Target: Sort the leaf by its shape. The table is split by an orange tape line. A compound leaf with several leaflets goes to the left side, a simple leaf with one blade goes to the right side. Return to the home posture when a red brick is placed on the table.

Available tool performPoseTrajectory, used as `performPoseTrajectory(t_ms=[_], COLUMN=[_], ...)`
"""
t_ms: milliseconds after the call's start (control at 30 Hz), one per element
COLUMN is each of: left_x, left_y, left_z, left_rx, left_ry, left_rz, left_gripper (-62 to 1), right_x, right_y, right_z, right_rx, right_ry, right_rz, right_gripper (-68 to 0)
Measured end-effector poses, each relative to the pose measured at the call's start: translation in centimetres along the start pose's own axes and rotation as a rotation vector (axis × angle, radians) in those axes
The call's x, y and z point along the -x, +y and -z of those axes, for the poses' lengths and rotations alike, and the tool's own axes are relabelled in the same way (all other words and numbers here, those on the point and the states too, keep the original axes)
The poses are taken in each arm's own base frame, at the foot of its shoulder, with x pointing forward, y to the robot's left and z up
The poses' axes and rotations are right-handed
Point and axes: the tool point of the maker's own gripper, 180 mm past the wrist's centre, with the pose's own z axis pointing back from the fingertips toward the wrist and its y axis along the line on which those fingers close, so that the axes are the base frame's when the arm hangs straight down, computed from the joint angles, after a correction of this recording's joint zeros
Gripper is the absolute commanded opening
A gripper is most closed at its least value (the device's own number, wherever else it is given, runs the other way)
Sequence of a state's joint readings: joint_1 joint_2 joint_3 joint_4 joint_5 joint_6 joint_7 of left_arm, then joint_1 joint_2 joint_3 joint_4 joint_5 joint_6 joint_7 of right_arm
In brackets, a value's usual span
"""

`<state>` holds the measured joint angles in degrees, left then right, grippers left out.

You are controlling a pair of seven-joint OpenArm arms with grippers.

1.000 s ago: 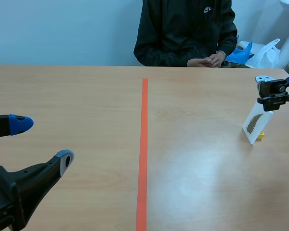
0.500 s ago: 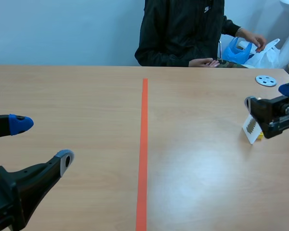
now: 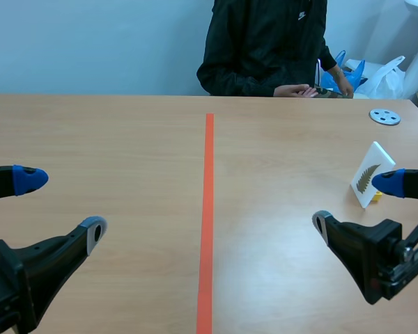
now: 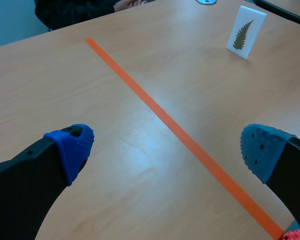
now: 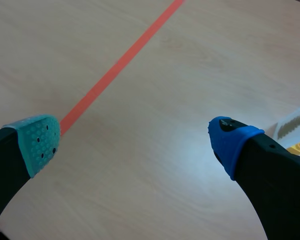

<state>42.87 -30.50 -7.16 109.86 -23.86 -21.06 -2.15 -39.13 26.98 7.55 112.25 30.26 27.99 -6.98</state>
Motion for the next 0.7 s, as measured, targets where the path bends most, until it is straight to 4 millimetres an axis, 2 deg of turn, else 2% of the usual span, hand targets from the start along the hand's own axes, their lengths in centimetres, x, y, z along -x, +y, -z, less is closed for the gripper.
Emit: performPoseTrajectory(t_ms=[100, 333, 700], left_x=[0.0, 0.0, 0.0], left_y=[0.0, 0.0, 0.0], left_z=[0.0, 0.0, 0.0], left_rx=[0.0, 0.0, 0.0], left_ry=[0.0, 0.0, 0.0], left_rz=[0.0, 0.0, 0.0], left_gripper=[1.4, 1.4, 1.4], right_x=[-0.3, -1.1, -1.3], right_y=[0.6, 0.5, 0.3], right_z=[-0.1, -0.1, 0.0], right_rx=[-0.023, -0.019, -0.011], right_ry=[-0.006, -0.049, -0.057], right_rz=[-0.007, 0.001, 0.004], right_gripper=[0.4, 0.4, 0.4])
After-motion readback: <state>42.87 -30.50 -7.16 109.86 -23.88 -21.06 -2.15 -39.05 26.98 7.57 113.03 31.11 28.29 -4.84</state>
